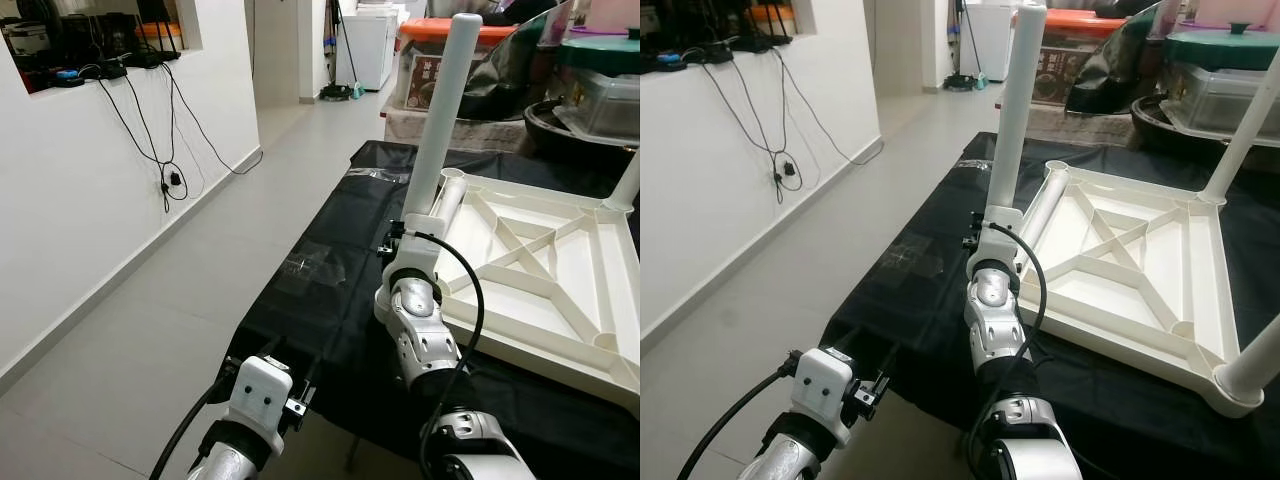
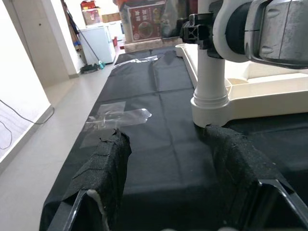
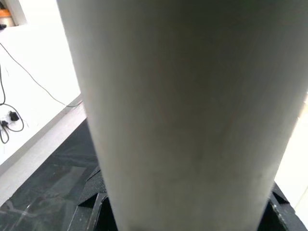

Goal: Building children table

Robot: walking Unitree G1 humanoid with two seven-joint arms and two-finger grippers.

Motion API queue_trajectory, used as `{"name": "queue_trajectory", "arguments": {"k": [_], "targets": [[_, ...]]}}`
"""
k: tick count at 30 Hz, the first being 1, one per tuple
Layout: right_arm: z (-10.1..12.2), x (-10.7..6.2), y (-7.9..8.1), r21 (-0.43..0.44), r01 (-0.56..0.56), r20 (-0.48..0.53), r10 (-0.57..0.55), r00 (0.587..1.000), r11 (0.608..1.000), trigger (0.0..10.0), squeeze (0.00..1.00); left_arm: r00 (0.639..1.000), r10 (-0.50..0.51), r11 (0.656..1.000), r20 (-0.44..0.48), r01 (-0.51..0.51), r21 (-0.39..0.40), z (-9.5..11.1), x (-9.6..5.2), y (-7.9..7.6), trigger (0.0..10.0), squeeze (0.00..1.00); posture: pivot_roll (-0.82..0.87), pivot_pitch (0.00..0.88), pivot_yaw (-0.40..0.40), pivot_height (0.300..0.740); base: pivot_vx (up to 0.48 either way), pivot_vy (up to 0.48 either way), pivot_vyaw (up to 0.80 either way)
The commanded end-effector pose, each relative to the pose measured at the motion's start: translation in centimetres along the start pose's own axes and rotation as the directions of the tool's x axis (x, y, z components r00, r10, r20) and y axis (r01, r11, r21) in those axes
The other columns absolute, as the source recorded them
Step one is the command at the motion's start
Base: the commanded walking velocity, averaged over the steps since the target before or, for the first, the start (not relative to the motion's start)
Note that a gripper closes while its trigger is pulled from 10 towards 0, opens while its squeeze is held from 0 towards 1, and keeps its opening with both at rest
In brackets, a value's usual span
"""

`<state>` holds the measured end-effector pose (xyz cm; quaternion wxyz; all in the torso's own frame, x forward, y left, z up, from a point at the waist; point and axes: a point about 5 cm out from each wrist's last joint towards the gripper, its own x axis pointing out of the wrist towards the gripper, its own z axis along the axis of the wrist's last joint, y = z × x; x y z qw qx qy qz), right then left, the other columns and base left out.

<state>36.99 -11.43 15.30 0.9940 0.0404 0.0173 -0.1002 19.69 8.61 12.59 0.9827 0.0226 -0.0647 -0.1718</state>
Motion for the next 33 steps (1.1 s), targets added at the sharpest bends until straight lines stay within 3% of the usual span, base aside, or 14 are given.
{"name": "queue_trajectory", "arguments": {"k": [1,2,6,7,18,19,20,21,22,23,24,25,28,33], "targets": [[-2.1,-0.2,0.2,0.116,-0.027,-0.104,0.040,0.994,0.993,10.0,0.00,1.000,-0.006,1.000,-0.021,0.006,0.005,-0.4,-0.1,0.1,10.0,0.00,-0.01,0.000,0.014,0.740,0.000,0.000,0.00],[-1.8,-0.5,0.5,0.122,-0.060,-0.087,0.070,0.994,0.991,10.0,1.00,1.000,-0.006,1.000,-0.021,0.006,0.006,-0.4,-0.1,0.2,10.0,0.00,-0.01,0.000,0.014,0.740,0.000,0.000,0.00],[-1.2,-0.6,0.6,0.116,-0.090,-0.057,0.097,0.994,0.989,10.0,1.00,1.000,-0.005,1.000,-0.021,0.005,0.007,-0.4,-0.1,0.2,10.0,0.00,-0.01,0.000,0.014,0.740,0.000,0.000,0.00],[-0.8,-0.4,0.7,0.130,-0.128,-0.040,0.135,0.990,0.983,10.0,0.02,1.000,-0.004,1.000,-0.021,0.004,0.006,-0.4,0.0,0.2,10.0,0.00,-0.01,0.000,0.009,0.740,0.000,0.000,0.00],[0.9,0.2,2.1,0.203,-0.632,-0.001,0.646,0.763,0.748,10.0,0.00,1.000,-0.003,1.000,-0.020,0.003,0.003,-0.4,0.0,0.1,10.0,0.00,-0.02,0.000,0.007,0.740,0.000,0.000,0.00],[1.4,0.0,1.8,0.202,-0.767,-0.001,0.783,0.622,0.609,10.0,0.00,1.000,-0.003,1.000,-0.019,0.003,0.002,-0.4,0.0,0.1,10.0,0.00,-0.02,0.000,0.007,0.740,0.000,0.000,0.00],[1.4,0.0,1.8,0.202,-0.767,-0.001,0.783,0.622,0.609,10.0,0.00,1.000,-0.003,1.000,-0.019,0.003,0.002,-0.4,0.0,0.1,10.0,0.00,-0.02,0.000,0.007,0.740,0.000,0.000,0.00],[2.0,-0.4,1.5,0.196,-0.870,-0.003,0.887,0.461,0.453,10.0,0.00,1.000,-0.003,1.000,-0.019,0.003,0.002,-0.4,0.1,0.0,10.0,0.00,-0.02,0.000,0.007,0.740,0.000,0.000,0.00],[2.0,-0.4,1.5,0.196,-0.870,-0.003,0.887,0.461,0.453,10.0,0.00,1.000,-0.003,1.000,-0.019,0.003,0.002,-0.4,0.1,0.0,10.0,0.00,-0.02,0.000,0.007,0.740,0.000,0.000,0.00],[2.2,-0.9,1.3,0.174,-0.937,-0.020,0.953,0.304,0.303,10.0,0.00,1.000,-0.002,1.000,-0.019,0.002,0.002,-0.4,0.1,0.1,10.0,0.00,-0.02,0.000,0.007,0.740,0.000,0.000,0.00],[2.2,-0.9,1.3,0.174,-0.937,-0.020,0.953,0.304,0.303,10.0,0.00,1.000,-0.002,1.000,-0.019,0.002,0.002,-0.4,0.1,0.1,10.0,0.00,-0.02,0.000,0.007,0.740,0.000,0.000,0.00],[2.2,-1.4,1.3,0.160,-0.968,-0.043,0.982,0.187,0.191,10.0,0.00,1.000,-0.002,1.000,-0.019,0.002,0.001,-0.4,0.1,0.1,10.0,0.00,-0.01,0.000,0.001,0.740,0.000,0.000,0.00],[2.2,-1.4,1.3,0.160,-0.968,-0.043,0.982,0.187,0.191,10.0,0.00,1.000,-0.002,1.000,-0.019,0.002,0.001,-0.4,0.1,0.1,10.0,0.00,-0.01,0.000,0.001,0.740,0.000,0.000,0.00],[1.7,-2.0,1.8,0.125,-0.990,-0.111,0.993,0.050,0.064,10.0,0.00,1.000,-0.001,1.000,-0.019,0.001,0.004,-0.4,0.1,0.0,10.0,0.00,0.00,0.000,-0.003,0.740,0.000,0.000,0.00]]}}
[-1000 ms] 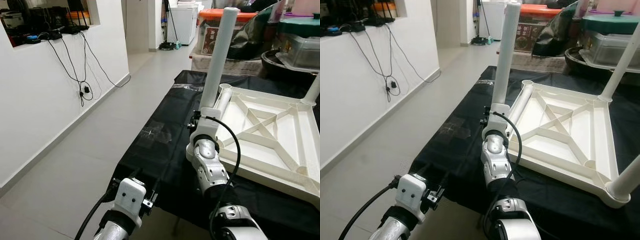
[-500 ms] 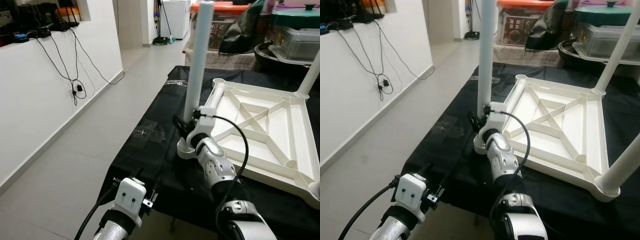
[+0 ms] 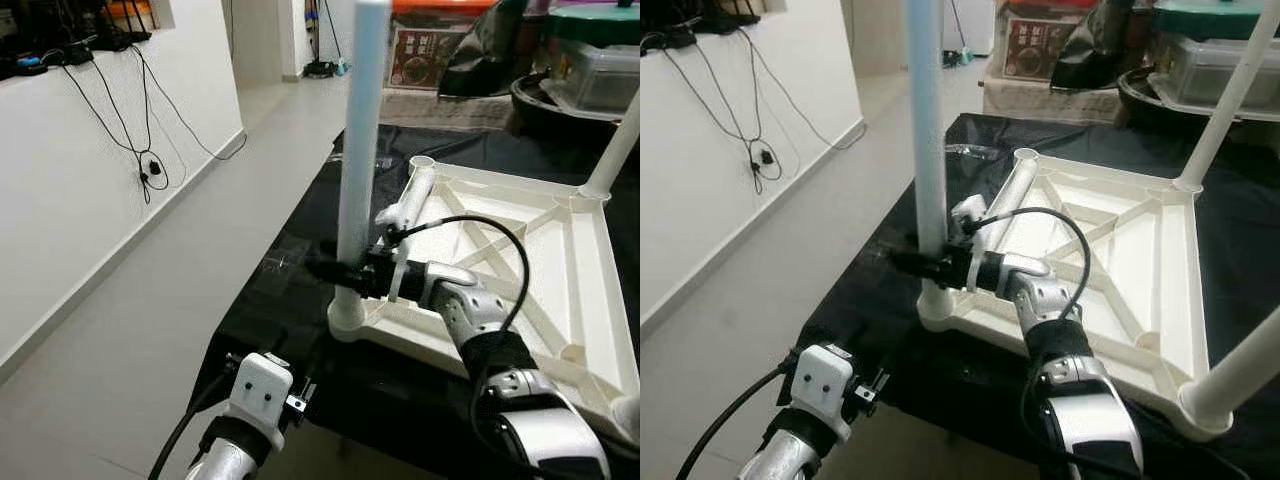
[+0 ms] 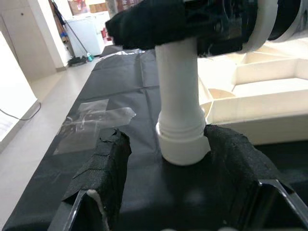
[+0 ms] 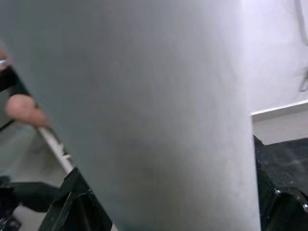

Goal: Building children table

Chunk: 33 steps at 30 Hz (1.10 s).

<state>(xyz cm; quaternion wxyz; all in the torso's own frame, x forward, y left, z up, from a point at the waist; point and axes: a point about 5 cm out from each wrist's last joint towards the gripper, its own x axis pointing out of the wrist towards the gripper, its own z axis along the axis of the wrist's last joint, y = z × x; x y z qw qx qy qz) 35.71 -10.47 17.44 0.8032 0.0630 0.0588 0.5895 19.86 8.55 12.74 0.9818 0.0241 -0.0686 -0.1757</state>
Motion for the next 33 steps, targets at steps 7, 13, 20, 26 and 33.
{"name": "queue_trajectory", "arguments": {"k": [7,13,20,26,33], "targets": [[-2.1,1.2,0.6,-0.124,-0.088,-0.178,0.065,0.982,0.988,0.0,0.00,1.000,0.006,1.000,-0.030,-0.006,-0.001,-0.6,-0.2,0.1,10.0,0.00,0.00,0.000,0.000,0.740,0.000,0.000,0.00],[-1.7,1.6,0.1,-0.130,0.095,-0.053,-0.102,0.993,0.987,0.0,0.00,0.999,0.007,1.000,-0.031,-0.007,-0.001,-0.6,-0.2,0.0,10.0,0.00,0.00,0.000,0.001,0.740,0.000,0.000,0.00],[-1.9,1.2,-1.7,-0.123,0.470,0.007,-0.473,0.881,0.874,0.0,0.00,0.999,0.005,1.000,-0.032,-0.005,-0.001,-0.6,-0.2,0.0,10.0,0.00,-0.01,0.000,0.003,0.740,0.000,0.000,0.00],[-2.5,-2.6,-3.6,-0.030,0.919,0.077,-0.916,0.393,0.392,0.0,0.00,0.999,0.004,1.000,-0.033,-0.004,-0.002,-0.6,-0.3,0.0,10.0,0.00,-0.01,0.000,0.007,0.740,0.000,0.000,0.00],[-4.1,-3.1,-1.0,0.125,0.990,0.062,-0.996,0.064,0.072,0.0,0.00,0.999,0.002,1.000,-0.034,-0.002,-0.002,-0.7,-0.3,-0.1,10.0,0.00,-0.01,0.000,0.005,0.740,0.000,0.000,0.00]]}}
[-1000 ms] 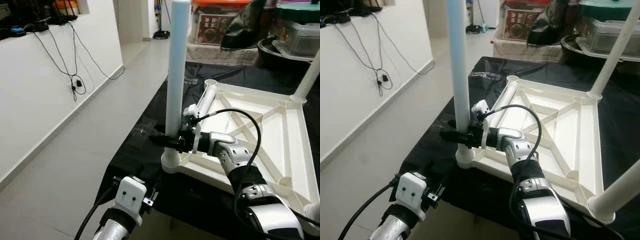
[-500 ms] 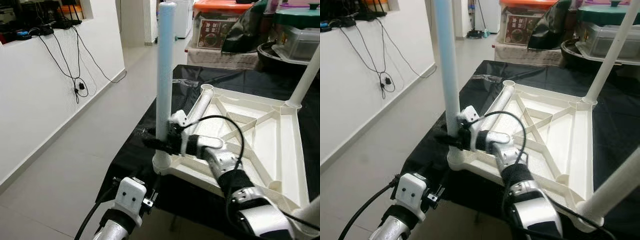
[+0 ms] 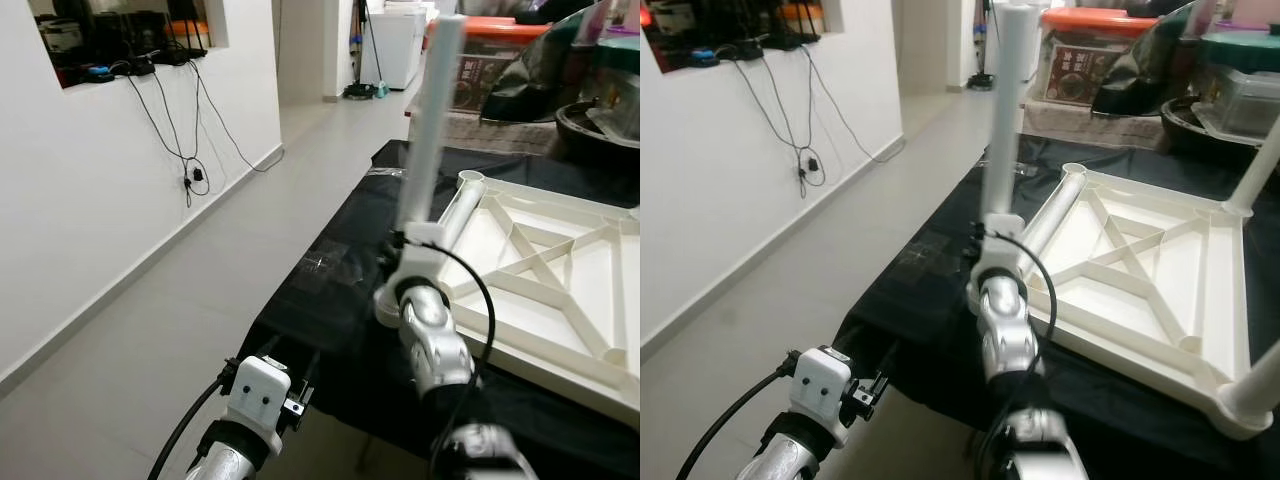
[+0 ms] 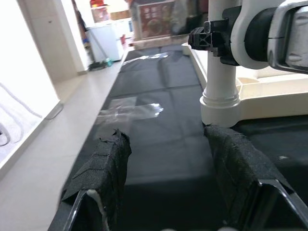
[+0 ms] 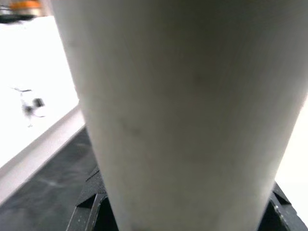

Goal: Building children table

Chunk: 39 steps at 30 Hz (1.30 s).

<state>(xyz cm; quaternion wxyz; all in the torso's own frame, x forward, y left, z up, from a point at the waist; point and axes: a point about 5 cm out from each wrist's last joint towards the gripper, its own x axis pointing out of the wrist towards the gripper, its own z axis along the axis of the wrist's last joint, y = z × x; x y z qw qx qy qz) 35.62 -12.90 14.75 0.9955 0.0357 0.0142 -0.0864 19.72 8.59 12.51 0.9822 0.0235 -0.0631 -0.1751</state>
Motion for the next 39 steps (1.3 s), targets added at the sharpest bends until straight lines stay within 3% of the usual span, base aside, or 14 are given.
{"name": "queue_trajectory", "arguments": {"k": [1,6,7,9,10,14,16,23,26,27,28,29,34,39], "targets": [[-1.5,-0.5,-0.7,0.046,0.088,-0.074,-0.085,0.994,0.995,0.0,0.00,1.000,0.000,1.000,-0.024,0.000,0.001,-0.5,-0.1,-0.1,10.0,0.00,-0.02,0.000,0.002,0.740,0.000,0.000,0.00],[-1.7,-0.3,-0.3,0.037,0.072,-0.084,-0.069,0.994,0.997,0.0,0.00,1.000,0.001,1.000,-0.023,-0.001,0.001,-0.5,-0.1,-0.1,10.0,0.00,-0.01,0.000,0.003,0.740,0.000,0.000,0.00],[-1.7,-0.2,0.1,0.021,0.051,-0.088,-0.049,0.995,0.999,10.0,0.00,1.000,0.001,1.000,-0.023,-0.001,0.000,-0.5,-0.1,-0.1,10.0,0.00,-0.02,0.000,0.000,0.740,0.000,0.000,0.00],[-1.5,0.0,0.4,0.039,0.007,-0.079,-0.004,0.997,0.999,10.0,0.00,1.000,0.001,1.000,-0.023,-0.001,-0.001,-0.5,-0.1,-0.1,10.0,0.00,-0.02,0.000,0.000,0.740,0.000,0.000,0.00],[-1.2,0.0,0.8,0.042,-0.023,-0.059,0.025,0.998,0.999,10.0,1.00,1.000,0.001,1.000,-0.023,-0.002,-0.001,-0.5,-0.1,-0.1,10.0,0.00,-0.02,0.000,0.000,0.740,0.000,0.000,0.00],[0.0,0.1,1.0,0.049,-0.046,-0.009,0.046,0.999,0.998,10.0,1.00,1.000,0.002,1.000,-0.024,-0.002,-0.003,-0.5,-0.1,-0.1,10.0,0.00,-0.02,0.000,0.005,0.740,0.000,0.000,0.00],[0.7,0.4,1.2,0.084,-0.120,0.026,0.118,0.993,0.989,10.0,0.00,1.000,0.002,1.000,-0.025,-0.002,-0.003,-0.5,0.0,0.0,10.0,0.00,-0.02,0.000,0.005,0.740,0.000,0.000,0.00],[1.9,0.8,2.9,0.093,-0.504,0.074,0.499,0.863,0.859,10.0,0.00,1.000,0.002,1.000,-0.025,-0.002,-0.004,-0.5,0.0,0.0,10.0,0.00,-0.02,0.000,0.005,0.740,0.000,0.000,0.00],[1.8,0.9,2.8,0.003,-0.726,0.005,0.726,0.688,0.688,10.0,0.00,1.000,0.001,1.000,-0.025,-0.002,-0.004,-0.5,0.0,0.0,10.0,0.00,-0.02,0.000,0.008,0.740,0.000,0.000,0.00],[1.8,0.9,2.8,0.003,-0.726,0.005,0.726,0.688,0.688,10.0,0.00,1.000,0.001,1.000,-0.025,-0.002,-0.004,-0.5,0.0,0.0,10.0,0.00,-0.02,0.000,0.008,0.740,0.000,0.000,0.00],[1.8,0.9,2.6,-0.026,-0.802,-0.039,0.801,0.597,0.597,10.0,0.00,1.000,0.001,1.000,-0.025,-0.001,-0.004,-0.5,0.0,0.0,10.0,0.00,-0.02,0.000,0.008,0.740,0.000,0.000,0.00],[1.8,0.9,2.6,-0.026,-0.802,-0.039,0.801,0.597,0.597,10.0,0.00,1.000,0.001,1.000,-0.025,-0.001,-0.004,-0.5,0.0,0.0,10.0,0.00,-0.02,0.000,0.008,0.740,0.000,0.000,0.00],[2.4,0.7,3.3,-0.040,-0.944,-0.144,0.933,0.329,0.327,10.0,0.00,1.000,0.001,1.000,-0.024,-0.001,-0.003,-0.5,0.1,0.0,10.0,0.00,-0.02,0.000,0.005,0.740,0.000,0.000,0.00],[2.5,0.6,3.6,-0.037,-0.962,-0.161,0.949,0.272,0.270,10.0,0.00,1.000,0.001,1.000,-0.024,-0.001,-0.003,-0.5,0.2,0.0,10.0,0.00,-0.02,0.000,0.005,0.740,0.000,0.000,0.00]]}}
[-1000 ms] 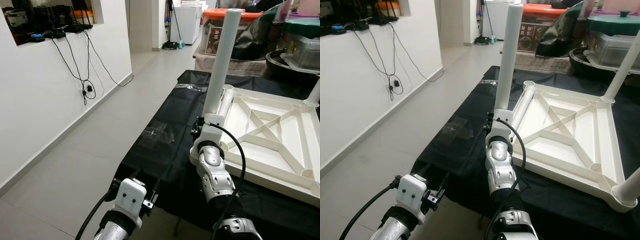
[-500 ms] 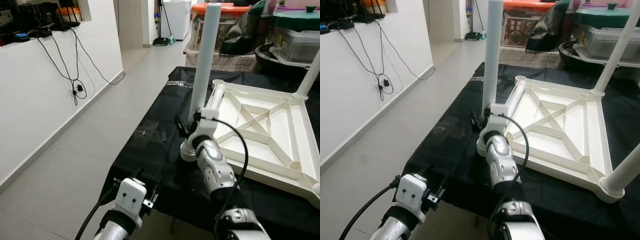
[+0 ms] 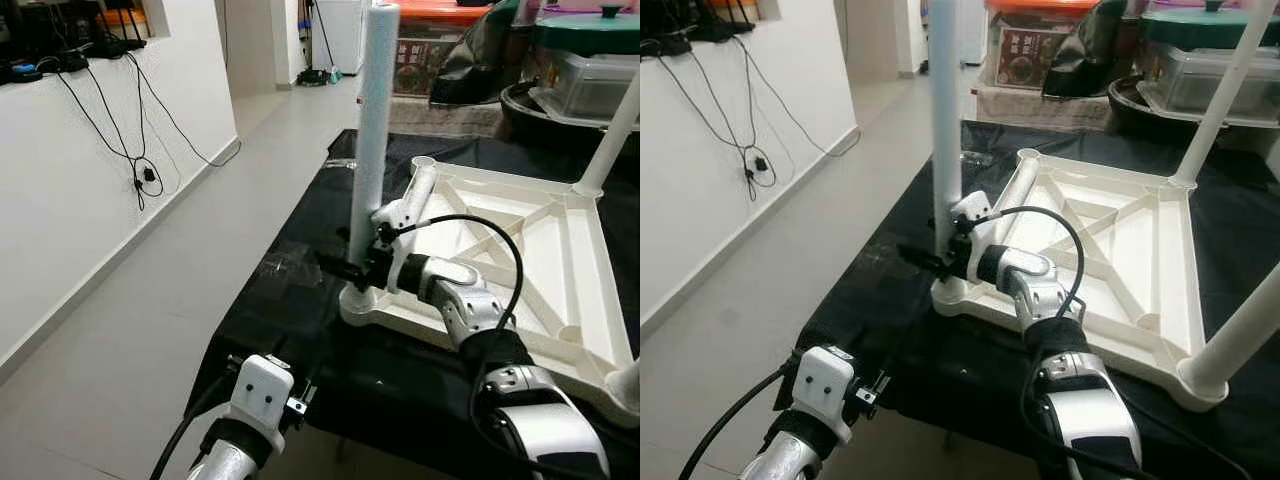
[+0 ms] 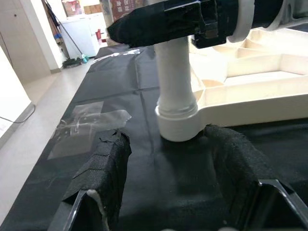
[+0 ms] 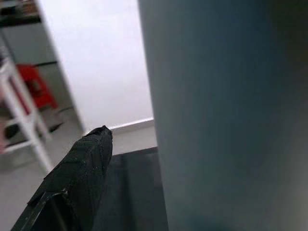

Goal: Building children table

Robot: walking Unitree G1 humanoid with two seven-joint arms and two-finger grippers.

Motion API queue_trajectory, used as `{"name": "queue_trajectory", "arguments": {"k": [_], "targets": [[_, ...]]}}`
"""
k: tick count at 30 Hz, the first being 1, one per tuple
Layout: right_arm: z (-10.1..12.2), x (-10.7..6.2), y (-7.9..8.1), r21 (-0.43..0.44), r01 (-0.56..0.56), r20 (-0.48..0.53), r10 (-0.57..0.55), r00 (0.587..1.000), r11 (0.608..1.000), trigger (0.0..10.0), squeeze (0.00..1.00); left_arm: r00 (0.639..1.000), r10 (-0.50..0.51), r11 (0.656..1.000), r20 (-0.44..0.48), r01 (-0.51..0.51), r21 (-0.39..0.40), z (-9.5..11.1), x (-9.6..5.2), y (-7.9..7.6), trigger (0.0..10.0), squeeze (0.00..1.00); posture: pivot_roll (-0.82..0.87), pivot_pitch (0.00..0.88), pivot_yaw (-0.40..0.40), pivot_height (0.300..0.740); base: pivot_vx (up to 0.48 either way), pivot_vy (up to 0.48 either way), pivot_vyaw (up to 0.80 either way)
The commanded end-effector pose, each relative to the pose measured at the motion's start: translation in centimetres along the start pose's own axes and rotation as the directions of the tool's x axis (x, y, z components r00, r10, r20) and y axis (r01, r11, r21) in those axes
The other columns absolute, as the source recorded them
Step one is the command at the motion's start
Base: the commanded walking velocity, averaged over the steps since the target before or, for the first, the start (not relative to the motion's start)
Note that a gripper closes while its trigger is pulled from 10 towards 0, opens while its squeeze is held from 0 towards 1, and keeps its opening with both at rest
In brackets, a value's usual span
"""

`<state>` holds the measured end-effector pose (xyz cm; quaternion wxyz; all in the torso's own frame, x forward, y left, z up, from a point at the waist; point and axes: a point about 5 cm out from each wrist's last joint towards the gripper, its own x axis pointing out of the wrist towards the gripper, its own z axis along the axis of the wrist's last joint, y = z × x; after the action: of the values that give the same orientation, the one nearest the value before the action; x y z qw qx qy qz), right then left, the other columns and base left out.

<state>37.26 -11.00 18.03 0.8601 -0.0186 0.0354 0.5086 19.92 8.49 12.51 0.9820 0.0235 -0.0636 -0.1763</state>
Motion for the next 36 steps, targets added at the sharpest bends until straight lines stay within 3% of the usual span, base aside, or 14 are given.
{"name": "queue_trajectory", "arguments": {"k": [1,5,11,12,13,14,22,25,27,29,31,32,34,36], "targets": [[-0.2,1.3,1.3,0.010,-0.151,-0.040,0.151,0.988,0.989,10.0,0.00,1.000,0.004,1.000,-0.025,-0.004,-0.003,-0.5,-0.1,0.0,10.0,0.00,0.00,0.000,-0.002,0.740,0.000,0.000,0.00],[0.4,2.1,2.1,0.036,-0.337,-0.063,0.339,0.939,0.941,10.0,0.00,1.000,0.006,1.000,-0.024,-0.007,-0.004,-0.4,-0.1,-0.1,10.0,0.00,0.00,0.000,-0.002,0.740,0.000,0.000,0.00],[0.1,2.3,2.4,0.032,-0.387,-0.094,0.388,0.917,0.922,9.6,0.00,1.000,0.007,1.000,-0.024,-0.007,-0.006,-0.4,-0.2,-0.1,10.0,0.00,0.00,0.000,-0.002,0.740,0.000,0.000,0.00],[-0.1,2.3,2.4,0.035,-0.398,-0.104,0.399,0.911,0.917,4.5,0.00,1.000,0.007,1.000,-0.024,-0.007,-0.006,-0.4,-0.2,-0.1,10.0,0.00,0.01,0.000,-0.001,0.740,0.000,0.000,0.00],[-0.1,2.3,2.4,0.035,-0.398,-0.104,0.399,0.911,0.917,4.5,0.00,1.000,0.007,1.000,-0.024,-0.007,-0.006,-0.4,-0.2,-0.1,10.0,0.00,0.01,0.000,-0.001,0.740,0.000,0.000,0.00],[-0.5,2.4,2.5,0.026,-0.386,-0.116,0.387,0.915,0.922,0.0,0.00,1.000,0.006,1.000,-0.024,-0.006,-0.006,-0.4,-0.2,-0.1,10.0,0.00,0.01,0.000,-0.001,0.740,0.000,0.000,0.00],[-1.2,2.6,2.1,-0.016,-0.244,-0.077,0.242,0.967,0.970,0.0,0.00,1.000,0.006,1.000,-0.025,-0.006,-0.006,-0.4,-0.2,-0.1,10.0,0.00,0.00,0.000,0.001,0.740,0.000,0.000,0.00],[-1.2,2.7,0.8,-0.042,0.048,-0.028,-0.050,0.998,0.998,0.0,0.00,1.000,0.004,1.000,-0.026,-0.004,-0.006,-0.4,-0.2,-0.1,10.0,0.00,0.00,0.000,0.001,0.740,0.000,0.000,0.00],[-1.2,2.7,0.8,-0.042,0.048,-0.028,-0.050,0.998,0.998,0.0,0.00,1.000,0.004,1.000,-0.026,-0.004,-0.006,-0.4,-0.2,-0.1,10.0,0.00,0.00,0.000,0.001,0.740,0.000,0.000,0.00],[-1.2,2.0,-0.9,-0.032,0.393,0.005,-0.393,0.920,0.919,0.0,0.00,1.000,0.004,1.000,-0.027,-0.004,-0.006,-0.5,-0.2,-0.1,10.0,0.00,-0.01,0.000,0.002,0.740,0.000,0.000,0.00],[-1.2,2.0,-0.9,-0.032,0.393,0.005,-0.393,0.920,0.919,0.0,0.00,1.000,0.004,1.000,-0.027,-0.004,-0.006,-0.5,-0.2,-0.1,10.0,0.00,-0.01,0.000,0.002,0.740,0.000,0.000,0.00],[-1.5,1.3,-1.8,-0.002,0.557,0.006,-0.557,0.830,0.830,0.0,0.00,1.000,0.004,1.000,-0.028,-0.004,-0.007,-0.5,-0.2,-0.1,10.0,0.00,-0.01,0.000,0.002,0.740,0.000,0.000,0.00],[-1.5,1.3,-1.8,-0.002,0.557,0.006,-0.557,0.830,0.830,0.0,0.00,1.000,0.004,1.000,-0.028,-0.004,-0.007,-0.5,-0.2,-0.1,10.0,0.00,-0.01,0.000,0.002,0.740,0.000,0.000,0.00],[-2.8,-1.1,-2.7,0.069,0.838,-0.022,-0.839,0.543,0.541,0.0,0.00,1.000,0.002,1.000,-0.030,-0.002,-0.007,-0.6,-0.3,-0.1,10.0,0.00,-0.02,0.000,0.009,0.740,0.000,0.000,0.00]]}}
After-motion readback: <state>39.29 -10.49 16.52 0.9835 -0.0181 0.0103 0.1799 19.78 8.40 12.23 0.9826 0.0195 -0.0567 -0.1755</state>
